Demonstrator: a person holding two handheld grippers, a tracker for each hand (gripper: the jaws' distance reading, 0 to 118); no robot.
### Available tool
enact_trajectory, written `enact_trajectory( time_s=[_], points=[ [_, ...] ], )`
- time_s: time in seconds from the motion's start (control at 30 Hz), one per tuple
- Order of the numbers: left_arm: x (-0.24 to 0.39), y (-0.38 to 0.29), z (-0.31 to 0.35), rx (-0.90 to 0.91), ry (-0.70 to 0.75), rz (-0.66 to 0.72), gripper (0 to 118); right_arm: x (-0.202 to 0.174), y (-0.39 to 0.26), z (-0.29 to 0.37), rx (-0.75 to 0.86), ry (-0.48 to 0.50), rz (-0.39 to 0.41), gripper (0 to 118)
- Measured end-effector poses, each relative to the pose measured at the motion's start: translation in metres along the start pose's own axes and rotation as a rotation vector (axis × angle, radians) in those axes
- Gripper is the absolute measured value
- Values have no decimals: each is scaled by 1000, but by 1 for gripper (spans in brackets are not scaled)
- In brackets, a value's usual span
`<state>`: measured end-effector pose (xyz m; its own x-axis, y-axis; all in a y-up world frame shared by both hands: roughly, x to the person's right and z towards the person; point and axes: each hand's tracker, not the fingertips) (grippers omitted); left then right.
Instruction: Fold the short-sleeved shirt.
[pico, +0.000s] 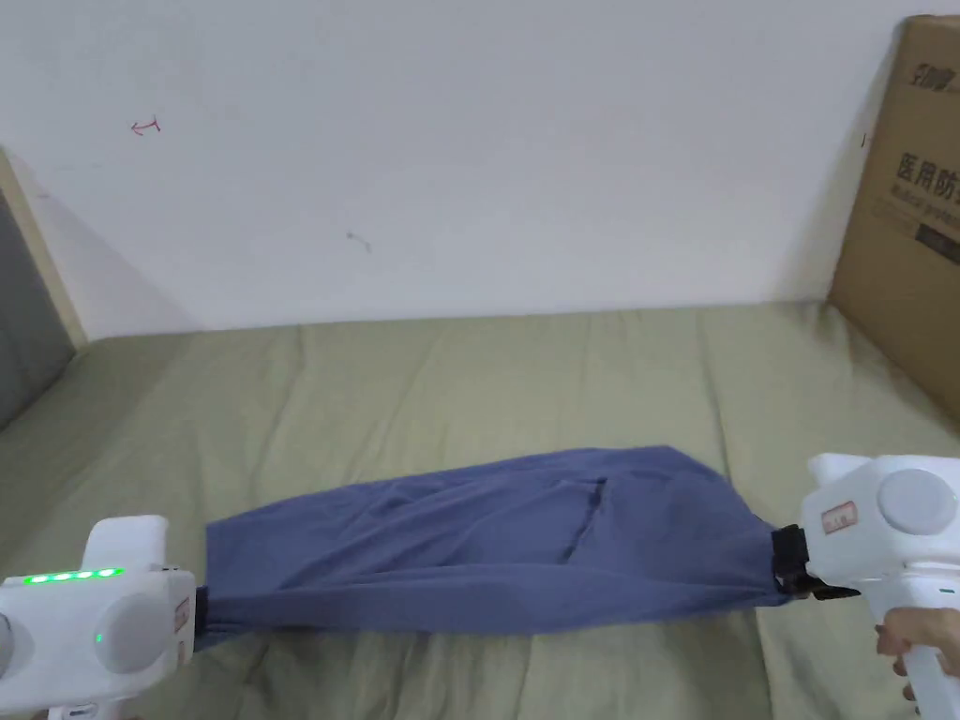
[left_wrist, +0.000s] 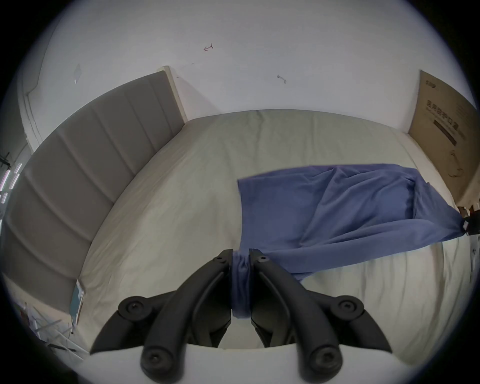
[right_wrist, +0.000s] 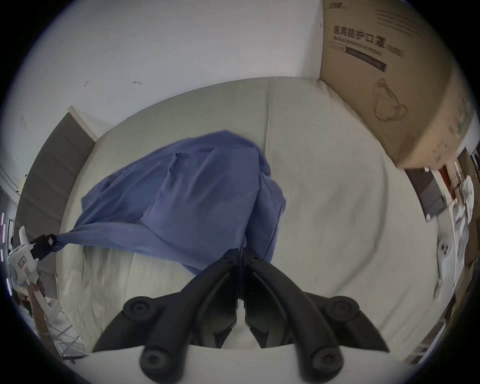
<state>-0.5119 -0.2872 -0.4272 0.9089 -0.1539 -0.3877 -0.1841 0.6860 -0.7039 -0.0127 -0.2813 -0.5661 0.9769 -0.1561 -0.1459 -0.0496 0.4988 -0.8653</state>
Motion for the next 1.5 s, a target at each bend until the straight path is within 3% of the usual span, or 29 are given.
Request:
enact_trajectory(
  time_s=[0.17,0.27,0.4,0.53,0.6,0.63,0.7,0.73,0.77,0.8,0.83,0.87,0.93,1.0,1.03,1.07,1.1,1.13,1.2,1.27,1.4,1.43,1.47,1.5],
  points=[
    [-27,-78,68,-7,13,-16,11,5,-112,57,-45,-11,41,3],
    [-45,-121,99,-24,6,44,11,12,-184,90,-55,15,-17,3],
    [-58,-171,127,-55,34,0,11,24,-260,116,-104,28,-89,3],
    [-68,-210,147,-71,15,0,11,31,-296,128,-110,4,-89,3],
    [-68,-222,148,-82,15,-17,11,33,-301,134,-95,27,-158,3],
    [-69,-226,148,-85,16,-26,12,32,-301,134,-87,36,-147,3],
    [-71,-231,151,-86,25,2,28,27,-298,136,-67,22,-108,3],
    [-72,-233,151,-86,35,15,51,25,-297,136,-51,15,-95,4],
    [-75,-233,153,-88,40,23,71,24,-296,137,-48,18,-99,12],
    [-77,-234,156,-87,33,28,90,23,-295,138,-43,18,-103,36],
    [-78,-233,162,-87,20,34,106,22,-295,140,-33,8,-108,73],
    [-80,-234,168,-83,9,40,106,21,-295,141,-23,-7,-103,87],
    [-82,-236,185,-54,-13,50,104,18,-299,150,28,-19,-80,87],
    [-83,-242,202,-37,-61,75,102,12,-304,162,57,-15,-69,87],
    [-83,-245,209,-29,-96,91,90,9,-310,168,79,2,-62,83],
    [-83,-250,215,-27,-123,108,71,3,-315,173,103,28,-42,71],
    [-82,-256,218,-33,-142,116,42,-3,-320,177,114,33,-23,42],
    [-80,-261,222,-30,-147,129,5,-10,-326,179,121,27,6,1],
    [-73,-274,221,-49,-123,133,3,-22,-339,173,115,3,35,1],
    [-73,-285,214,-75,-114,141,3,-23,-349,161,49,58,17,0],
    [-81,-289,205,-90,-110,181,3,-26,-358,144,-3,60,10,0],
    [-85,-286,200,-85,-94,191,8,-24,-359,141,-8,57,16,0],
    [-89,-281,193,-90,-94,194,26,-23,-358,139,-12,53,22,0],
    [-94,-276,186,-96,-85,198,52,-23,-357,138,-16,51,27,0]
  ],
)
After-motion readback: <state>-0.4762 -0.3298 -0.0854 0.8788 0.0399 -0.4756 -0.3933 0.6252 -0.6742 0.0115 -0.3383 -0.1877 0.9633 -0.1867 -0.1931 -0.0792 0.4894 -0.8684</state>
